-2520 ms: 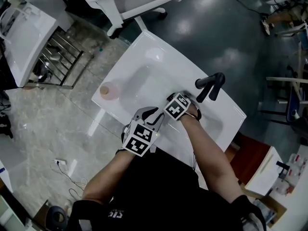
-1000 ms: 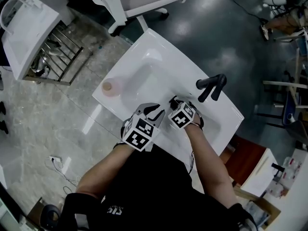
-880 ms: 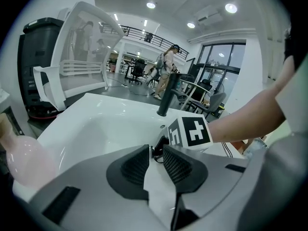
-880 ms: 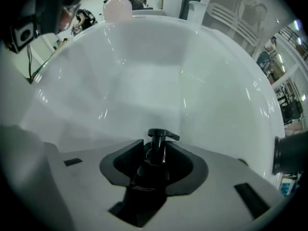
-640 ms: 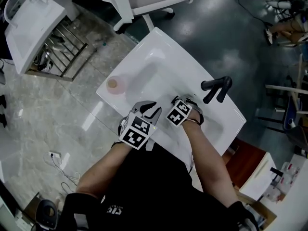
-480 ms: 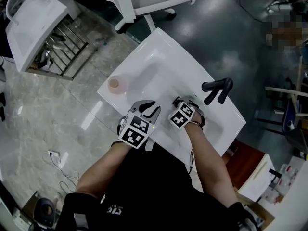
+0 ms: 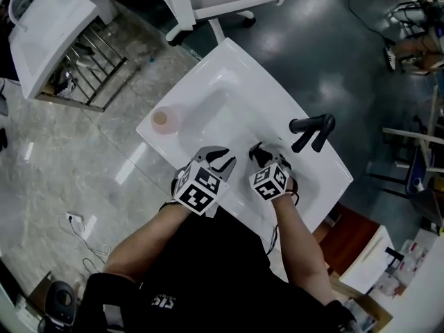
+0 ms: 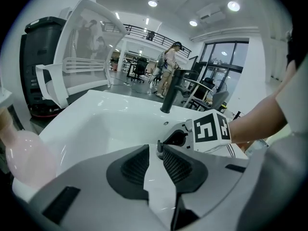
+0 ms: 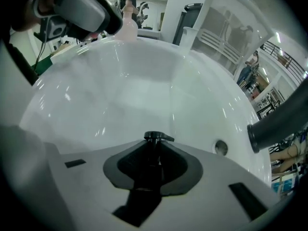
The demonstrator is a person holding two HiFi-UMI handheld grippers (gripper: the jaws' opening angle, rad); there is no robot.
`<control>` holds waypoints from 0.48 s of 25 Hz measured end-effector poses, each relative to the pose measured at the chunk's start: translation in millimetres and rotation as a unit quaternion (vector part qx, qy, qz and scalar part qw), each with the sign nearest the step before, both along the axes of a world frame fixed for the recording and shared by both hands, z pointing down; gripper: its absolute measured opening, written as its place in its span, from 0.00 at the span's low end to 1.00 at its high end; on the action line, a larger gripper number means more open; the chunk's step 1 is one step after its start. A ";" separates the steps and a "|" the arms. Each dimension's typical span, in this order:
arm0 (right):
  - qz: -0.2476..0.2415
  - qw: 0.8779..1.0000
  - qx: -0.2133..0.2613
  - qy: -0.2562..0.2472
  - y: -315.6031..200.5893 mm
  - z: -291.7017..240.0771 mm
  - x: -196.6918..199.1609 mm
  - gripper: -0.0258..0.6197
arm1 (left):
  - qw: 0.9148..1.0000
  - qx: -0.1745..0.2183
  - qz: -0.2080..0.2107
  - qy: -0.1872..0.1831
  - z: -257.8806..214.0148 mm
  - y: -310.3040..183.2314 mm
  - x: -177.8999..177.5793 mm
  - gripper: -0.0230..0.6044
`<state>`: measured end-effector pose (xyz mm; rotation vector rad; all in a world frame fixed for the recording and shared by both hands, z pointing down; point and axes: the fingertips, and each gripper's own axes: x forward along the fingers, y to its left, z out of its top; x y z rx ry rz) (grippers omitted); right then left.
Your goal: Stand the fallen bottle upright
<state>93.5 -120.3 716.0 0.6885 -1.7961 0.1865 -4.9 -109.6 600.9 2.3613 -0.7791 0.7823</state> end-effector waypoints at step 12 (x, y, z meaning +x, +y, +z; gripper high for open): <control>0.103 0.992 0.029 -0.069 6.3 -38.6 43.0 0.10 | 0.998 -0.006 0.060 -0.003 7.3 0.5 43.8 0.20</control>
